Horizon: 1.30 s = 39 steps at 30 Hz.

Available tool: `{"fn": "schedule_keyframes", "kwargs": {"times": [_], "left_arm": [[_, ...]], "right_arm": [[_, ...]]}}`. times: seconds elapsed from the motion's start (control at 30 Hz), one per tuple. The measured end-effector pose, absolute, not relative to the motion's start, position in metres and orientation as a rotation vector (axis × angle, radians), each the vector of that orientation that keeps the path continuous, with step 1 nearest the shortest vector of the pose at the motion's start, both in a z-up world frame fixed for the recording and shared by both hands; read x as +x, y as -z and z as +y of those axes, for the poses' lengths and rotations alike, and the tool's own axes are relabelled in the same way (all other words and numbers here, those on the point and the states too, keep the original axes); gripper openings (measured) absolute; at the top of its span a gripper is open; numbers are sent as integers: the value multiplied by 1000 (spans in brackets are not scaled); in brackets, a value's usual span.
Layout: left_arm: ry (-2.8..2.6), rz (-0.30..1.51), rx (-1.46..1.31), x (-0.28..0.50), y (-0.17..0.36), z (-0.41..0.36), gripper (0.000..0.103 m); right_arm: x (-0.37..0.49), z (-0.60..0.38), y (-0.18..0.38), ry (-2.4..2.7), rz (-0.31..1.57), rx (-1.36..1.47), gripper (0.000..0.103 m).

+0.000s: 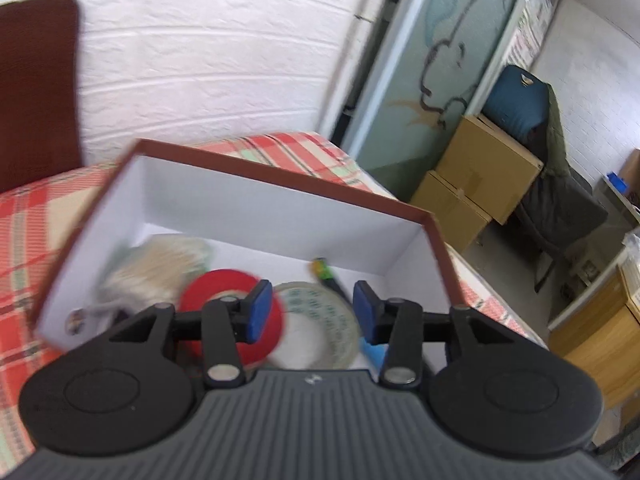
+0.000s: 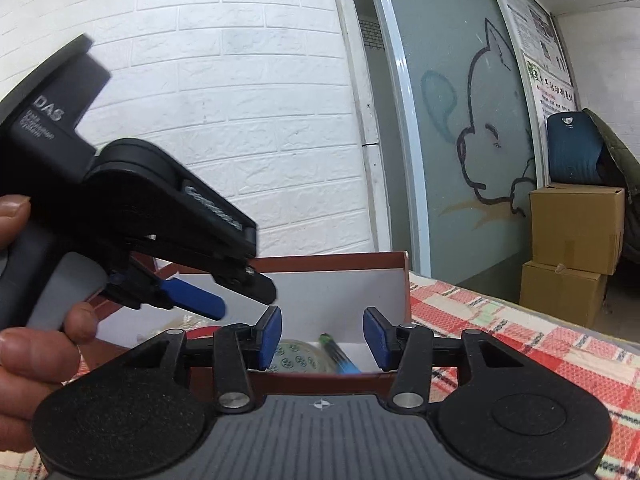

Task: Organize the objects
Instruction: 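Release the marker into the brown box and withdraw the grippers, then grasp the green-and-white wrapped packet with the right gripper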

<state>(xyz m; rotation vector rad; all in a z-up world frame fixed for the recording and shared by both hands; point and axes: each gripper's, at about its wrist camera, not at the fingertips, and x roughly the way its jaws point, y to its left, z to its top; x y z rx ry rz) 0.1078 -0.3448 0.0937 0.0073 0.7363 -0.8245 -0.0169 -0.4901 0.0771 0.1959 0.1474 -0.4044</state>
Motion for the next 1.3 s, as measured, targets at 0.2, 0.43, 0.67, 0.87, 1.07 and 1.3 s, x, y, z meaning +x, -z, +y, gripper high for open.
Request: {"fn": "schedule_keyframes", "kwargs": {"times": [0.2,0.43,0.67,0.87,1.07,1.3], "left_arm": [[755,694,-47,94,-95,-277,49],[498,711,13,99,-70,-190,50],[268,750,25,110,-43,-100,50],[138,763,24,120,-23,-36,53],[48,725,5,135,1,17,67],[37,573,-116,130,15,59,86]], "right_arm": [[-27,-460,-89,393,115,204,47],[-24,-397,-92,253,132,151,51],[3,-328,-71,58,282,118,51],[31,-280,-60,-48,367,69,51],[58,-235,-49,-137,446,-9,51],[109,-195,-46,-229,498,-62,54]]}}
